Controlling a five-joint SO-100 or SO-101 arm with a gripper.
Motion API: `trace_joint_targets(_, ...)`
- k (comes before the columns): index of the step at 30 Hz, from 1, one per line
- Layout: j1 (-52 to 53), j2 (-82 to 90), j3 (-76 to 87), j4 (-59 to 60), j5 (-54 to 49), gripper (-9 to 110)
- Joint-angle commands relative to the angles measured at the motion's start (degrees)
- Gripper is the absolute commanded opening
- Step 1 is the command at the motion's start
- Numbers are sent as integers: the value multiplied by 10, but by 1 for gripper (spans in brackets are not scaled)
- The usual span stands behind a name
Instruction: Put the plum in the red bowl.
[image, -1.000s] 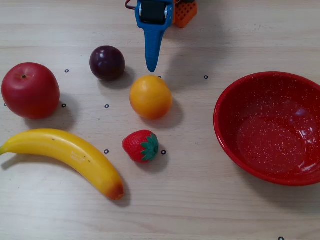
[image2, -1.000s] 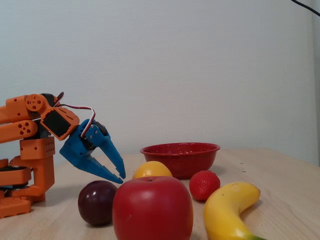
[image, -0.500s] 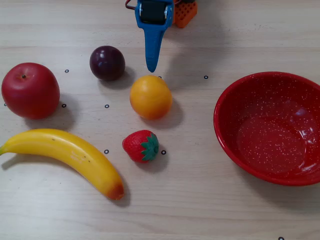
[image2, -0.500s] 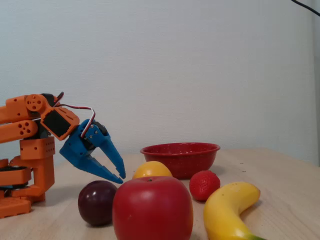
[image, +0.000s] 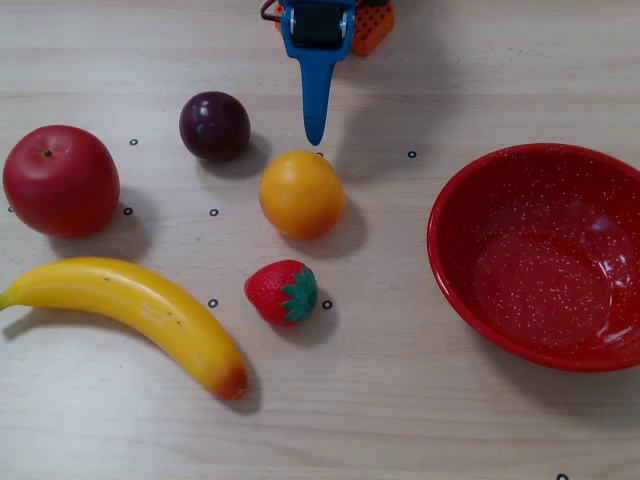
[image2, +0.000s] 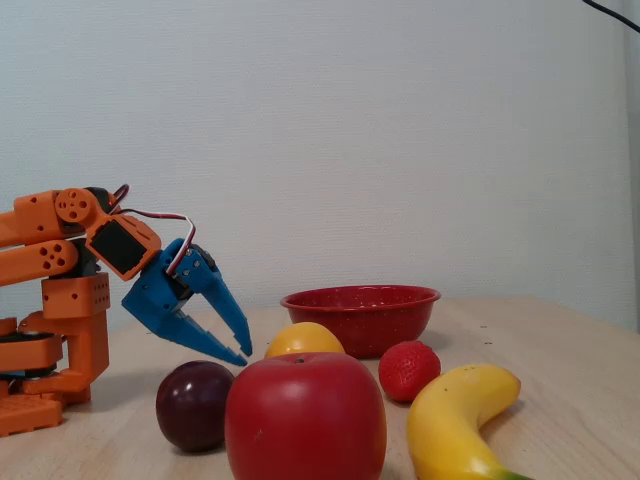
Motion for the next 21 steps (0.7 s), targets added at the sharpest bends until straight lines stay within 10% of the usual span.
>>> trace_joint_targets(1, 4, -46, -51, -17, -1, 0)
trace_joint_targets(21, -221, -562, -565, 241, 180, 4)
